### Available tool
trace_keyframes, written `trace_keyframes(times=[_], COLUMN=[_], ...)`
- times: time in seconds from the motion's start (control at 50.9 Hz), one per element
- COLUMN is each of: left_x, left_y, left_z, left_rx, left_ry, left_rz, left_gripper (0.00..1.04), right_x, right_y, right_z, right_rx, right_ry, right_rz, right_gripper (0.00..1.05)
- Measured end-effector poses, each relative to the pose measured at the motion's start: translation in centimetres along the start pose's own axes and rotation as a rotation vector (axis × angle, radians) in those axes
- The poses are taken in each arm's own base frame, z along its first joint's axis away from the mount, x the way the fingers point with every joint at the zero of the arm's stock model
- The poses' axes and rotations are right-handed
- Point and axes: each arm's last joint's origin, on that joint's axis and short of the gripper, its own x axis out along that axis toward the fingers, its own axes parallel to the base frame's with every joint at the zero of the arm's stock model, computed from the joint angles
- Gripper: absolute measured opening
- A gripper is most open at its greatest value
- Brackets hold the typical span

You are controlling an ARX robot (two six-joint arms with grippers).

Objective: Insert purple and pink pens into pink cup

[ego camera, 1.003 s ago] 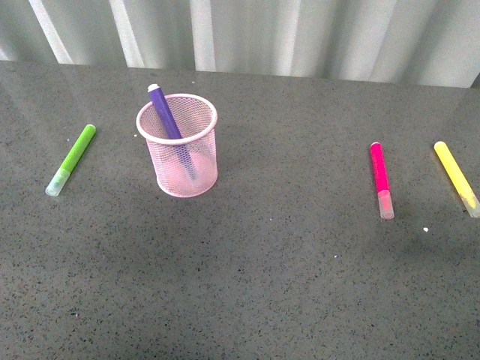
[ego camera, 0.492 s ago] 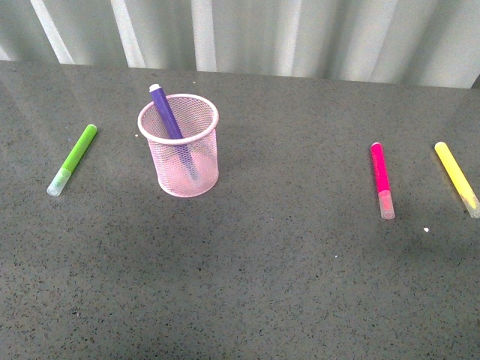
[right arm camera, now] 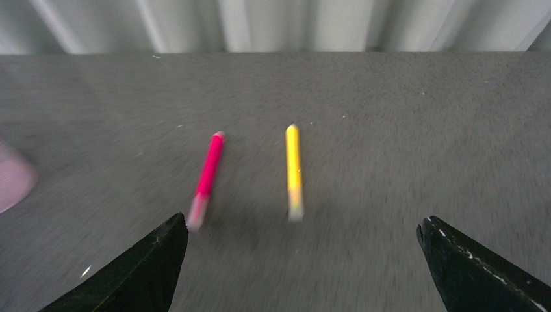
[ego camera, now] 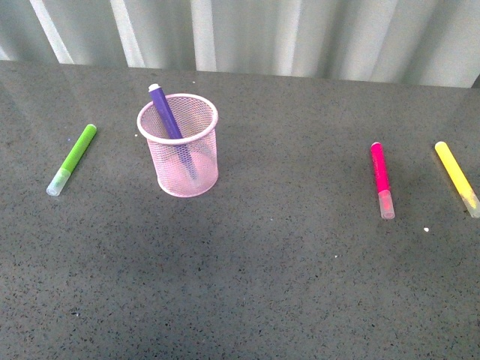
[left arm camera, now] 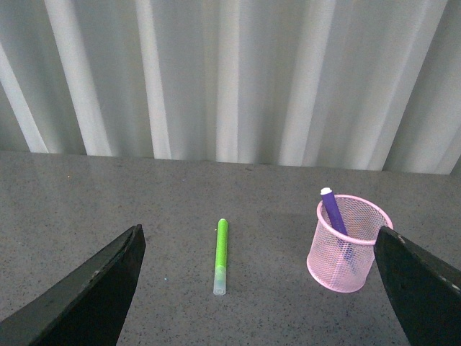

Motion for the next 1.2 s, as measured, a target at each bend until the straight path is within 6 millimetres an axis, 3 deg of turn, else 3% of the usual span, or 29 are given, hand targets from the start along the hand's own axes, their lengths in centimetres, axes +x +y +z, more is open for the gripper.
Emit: trace_keyframes(times=[0.256, 0.511, 0.806, 1.2], left_x=[0.0, 0.0, 0.0, 0.0], left_y=[0.0, 0.0, 0.0, 0.0], left_z=[0.0, 0.0, 0.0, 0.0], left_rx=[0.0, 0.0, 0.0, 0.0], left_ry=[0.0, 0.0, 0.0, 0.0], left_rz=[0.0, 0.0, 0.0, 0.0], left_gripper=[0.98, 0.98, 0.98, 0.98], right_x=[8.7, 13.6, 16.7, 19.1], right_y=[2.6, 4.6, 5.6, 6.5], right_z=[0.7, 0.4, -0.5, -1.1], right_rx=[0.006, 0.083, 0.149, 0.181], right_ry=[0.158, 0.223, 0.266, 0.306], right_rz=[0.053, 0.058, 0.057, 0.08], right_gripper=[0.98, 0.98, 0.98, 0.98])
